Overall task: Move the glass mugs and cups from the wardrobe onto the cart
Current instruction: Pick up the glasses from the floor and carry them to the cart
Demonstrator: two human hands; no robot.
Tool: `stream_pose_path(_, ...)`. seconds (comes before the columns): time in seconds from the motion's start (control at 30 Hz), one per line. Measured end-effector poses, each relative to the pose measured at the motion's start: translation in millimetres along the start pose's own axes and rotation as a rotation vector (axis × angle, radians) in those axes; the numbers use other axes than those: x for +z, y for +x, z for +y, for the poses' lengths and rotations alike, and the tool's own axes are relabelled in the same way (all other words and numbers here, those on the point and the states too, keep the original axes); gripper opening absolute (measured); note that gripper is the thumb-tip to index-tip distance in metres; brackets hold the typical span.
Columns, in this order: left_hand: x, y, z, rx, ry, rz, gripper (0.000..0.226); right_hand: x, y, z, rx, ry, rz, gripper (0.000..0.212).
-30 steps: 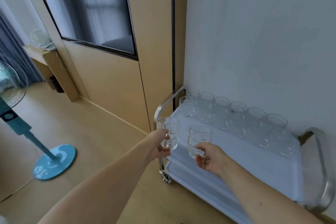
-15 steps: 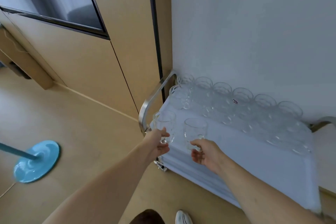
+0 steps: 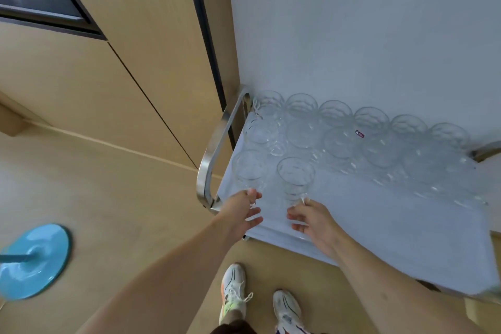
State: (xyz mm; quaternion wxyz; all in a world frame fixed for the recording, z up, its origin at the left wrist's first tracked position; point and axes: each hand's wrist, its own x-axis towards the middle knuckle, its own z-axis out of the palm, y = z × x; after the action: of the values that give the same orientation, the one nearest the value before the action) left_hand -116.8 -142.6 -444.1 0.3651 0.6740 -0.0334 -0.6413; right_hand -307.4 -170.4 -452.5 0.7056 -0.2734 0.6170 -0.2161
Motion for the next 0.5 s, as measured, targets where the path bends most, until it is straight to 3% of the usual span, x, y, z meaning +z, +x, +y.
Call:
stream_pose_path(0.13, 2.3, 4.5, 0.6, -0.047, 0.01, -0.022, 0.024, 5.2, 5.8, 2.0, -0.027, -0.016, 0.037, 0.004)
stream_pose_path(0.2, 3.1, 6.7, -0.1, -0.07, 0.007, -0.032, 0.029, 5.2, 7.3, 5.2, -0.057, -0.087, 0.052, 0.017)
stream_pose_path(0.4, 7.1, 15.7, 7.8, 0.006, 0.157, -0.009, 0.096, 7.5, 13.0, 10.4, -0.169, -0.315, 0.213, 0.039)
stream_pose_path(0.5, 7.3, 21.5, 16.5, 0.139, 0.256, 0.024, 0.094, 3.7, 16.7, 8.1, -0.233, -0.39, 0.329, 0.045)
